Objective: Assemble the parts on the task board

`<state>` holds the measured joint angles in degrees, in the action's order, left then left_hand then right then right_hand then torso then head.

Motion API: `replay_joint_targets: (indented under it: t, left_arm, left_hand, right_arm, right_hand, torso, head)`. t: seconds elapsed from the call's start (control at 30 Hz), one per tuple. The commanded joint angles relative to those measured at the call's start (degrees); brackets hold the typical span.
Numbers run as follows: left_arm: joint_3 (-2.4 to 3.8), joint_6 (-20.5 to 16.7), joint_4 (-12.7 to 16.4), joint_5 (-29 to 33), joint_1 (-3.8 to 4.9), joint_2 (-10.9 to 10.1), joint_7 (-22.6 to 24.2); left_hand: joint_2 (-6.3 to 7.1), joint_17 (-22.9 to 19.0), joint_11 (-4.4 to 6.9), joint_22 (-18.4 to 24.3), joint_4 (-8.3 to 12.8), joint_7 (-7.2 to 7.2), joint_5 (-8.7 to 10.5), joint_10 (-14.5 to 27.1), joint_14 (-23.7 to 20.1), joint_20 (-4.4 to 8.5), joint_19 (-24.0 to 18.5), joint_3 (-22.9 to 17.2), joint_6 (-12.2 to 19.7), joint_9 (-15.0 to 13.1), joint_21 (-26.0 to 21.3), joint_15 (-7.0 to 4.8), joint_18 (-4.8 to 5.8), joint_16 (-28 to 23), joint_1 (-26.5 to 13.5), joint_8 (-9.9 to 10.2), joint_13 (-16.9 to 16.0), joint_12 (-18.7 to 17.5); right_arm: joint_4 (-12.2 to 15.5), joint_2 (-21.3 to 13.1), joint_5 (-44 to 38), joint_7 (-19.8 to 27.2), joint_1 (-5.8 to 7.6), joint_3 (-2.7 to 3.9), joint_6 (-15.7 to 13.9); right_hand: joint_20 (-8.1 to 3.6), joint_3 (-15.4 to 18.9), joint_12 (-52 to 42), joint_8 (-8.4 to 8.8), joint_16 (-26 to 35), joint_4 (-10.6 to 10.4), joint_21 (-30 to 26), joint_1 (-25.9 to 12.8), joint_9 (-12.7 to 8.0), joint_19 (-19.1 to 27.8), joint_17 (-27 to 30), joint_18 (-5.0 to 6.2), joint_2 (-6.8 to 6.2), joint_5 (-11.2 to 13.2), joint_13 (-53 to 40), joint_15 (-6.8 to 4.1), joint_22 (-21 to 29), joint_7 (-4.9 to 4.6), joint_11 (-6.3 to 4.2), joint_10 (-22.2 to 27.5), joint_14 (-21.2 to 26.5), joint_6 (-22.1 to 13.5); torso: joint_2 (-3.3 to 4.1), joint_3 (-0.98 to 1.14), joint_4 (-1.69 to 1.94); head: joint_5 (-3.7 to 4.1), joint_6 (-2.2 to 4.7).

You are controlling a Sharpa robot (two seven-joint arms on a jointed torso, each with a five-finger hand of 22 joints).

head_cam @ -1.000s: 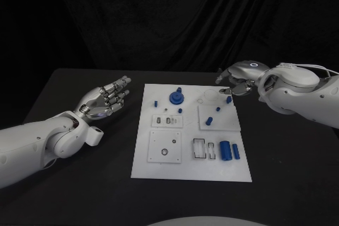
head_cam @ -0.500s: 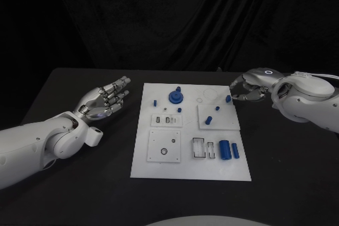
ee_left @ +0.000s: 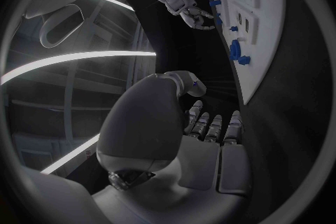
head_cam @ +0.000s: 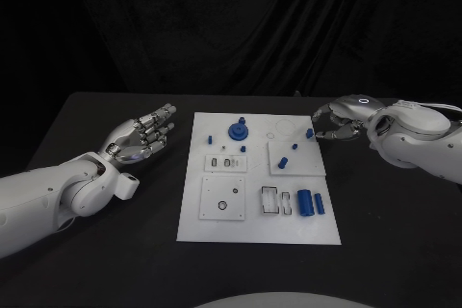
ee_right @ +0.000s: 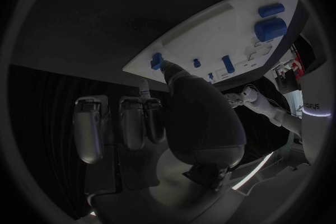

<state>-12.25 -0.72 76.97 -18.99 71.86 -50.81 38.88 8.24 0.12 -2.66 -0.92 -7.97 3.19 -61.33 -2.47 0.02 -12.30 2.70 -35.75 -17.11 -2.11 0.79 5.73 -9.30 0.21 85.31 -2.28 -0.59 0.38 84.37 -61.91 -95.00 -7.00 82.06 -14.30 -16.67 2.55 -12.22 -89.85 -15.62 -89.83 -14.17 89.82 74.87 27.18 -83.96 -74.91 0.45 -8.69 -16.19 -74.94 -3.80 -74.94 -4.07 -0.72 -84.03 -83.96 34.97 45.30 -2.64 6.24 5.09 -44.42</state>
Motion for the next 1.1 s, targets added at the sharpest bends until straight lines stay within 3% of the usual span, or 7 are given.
replay_joint_targets:
  t: [0.03,0.1,0.33,0.67,1.1]
  left_arm:
    - [0.05,0.79,0.02,-0.06,-0.13,0.03,3.47]
    - [0.05,0.8,-0.01,-0.06,-0.14,0.01,3.45]
    - [0.05,0.87,-0.05,-0.06,-0.17,-0.01,3.39]
    - [0.05,1.0,-0.1,-0.06,-0.21,0.01,3.34]
    - [0.05,1.1,-0.15,-0.06,-0.28,0.01,3.3]
  left_hand:
    - [-0.14,-0.1,-0.11,-0.09,0.3,0.03,0.38,-0.08,0.04,-0.23,0.09,-0.03,-0.11,-0.04,0.39,0.35,-1.0,-0.18,-0.61,0.08,-0.05,0.24]
    - [-0.14,-0.1,-0.11,-0.09,0.3,0.03,0.38,-0.08,0.04,-0.23,0.09,-0.03,-0.11,-0.04,0.39,0.35,-1.0,-0.18,-0.61,0.08,-0.05,0.24]
    - [-0.18,-0.09,-0.13,-0.1,0.4,0.15,0.4,-0.16,0.06,-0.25,0.11,-0.07,-0.05,-0.03,0.4,0.37,-0.99,-0.18,-0.71,0.1,-0.07,0.26]
    - [-0.18,-0.09,-0.13,-0.1,0.4,0.15,0.4,-0.16,0.06,-0.25,0.11,-0.07,-0.05,-0.03,0.4,0.37,-0.99,-0.18,-0.71,0.1,-0.07,0.26]
    - [-0.18,-0.09,-0.13,-0.1,0.4,0.15,0.4,-0.16,0.06,-0.25,0.11,-0.07,-0.05,-0.03,0.4,0.37,-0.99,-0.18,-0.71,0.1,-0.07,0.26]
  right_arm:
    - [-0.29,0.2,-0.81,-2.17,-0.21,0.03,1.12]
    - [-0.44,0.35,-0.81,-2.24,-0.25,0.03,1.3]
    - [-1.11,1.09,-0.82,-2.43,-0.38,0.03,2.23]
    - [-2.05,2.21,-0.82,-2.38,-0.84,0.04,2.92]
    - [-2.9,3.15,-0.82,-2.17,-1.25,0.04,3.1]
  right_hand:
    - [-0.01,0.18,-0.15,-2.66,-0.17,-0.89,0.18,0.64,1.84,-6.04,-15.09,-0.45,-0.02,-0.22,-15.06,-0.04,-15.06,-0.07,0.03,-5.97,-6.04,-2.32]
    - [0.09,0.32,-0.15,-5.39,-0.17,-1.58,0.18,0.97,3.46,-6.04,-15.09,-0.45,-0.18,-0.21,-15.06,-0.05,-15.06,-0.16,0.1,-5.97,-6.04,-4.27]
    - [0.19,0.63,-0.15,-7.69,-0.17,-2.26,0.18,0.56,4.66,-6.04,-15.09,-0.45,-0.29,-0.21,-15.06,0.09,-15.06,-0.31,0.23,-5.97,-6.04,-6.54]
    - [0.25,0.75,-0.15,-8.66,-0.17,-2.44,0.18,-0.24,4.99,-6.04,-15.09,-0.45,0.03,-0.21,-15.06,0.15,-15.06,-0.41,0.32,-5.97,-6.04,-6.96]
    - [0.36,0.45,-0.15,-9.93,-0.17,-2.28,0.18,-1.02,5.07,-6.04,-15.09,-0.45,1.03,-0.23,-15.06,0.26,-15.06,-0.53,0.42,-5.97,-6.04,-6.5]
  torso:
    - [-0.03,0.03,-0.05]
    - [-0.04,0.05,-0.02]
    - [-0.02,0.05,0.15]
    - [-0.08,-0.08,0.05]
    - [-0.04,-0.03,0.0]
  head:
    - [-0.01,-0.06]
    - [-0.04,-0.08]
    - [0.23,-0.11]
    - [0.09,-0.2]
    - [0.02,-0.39]
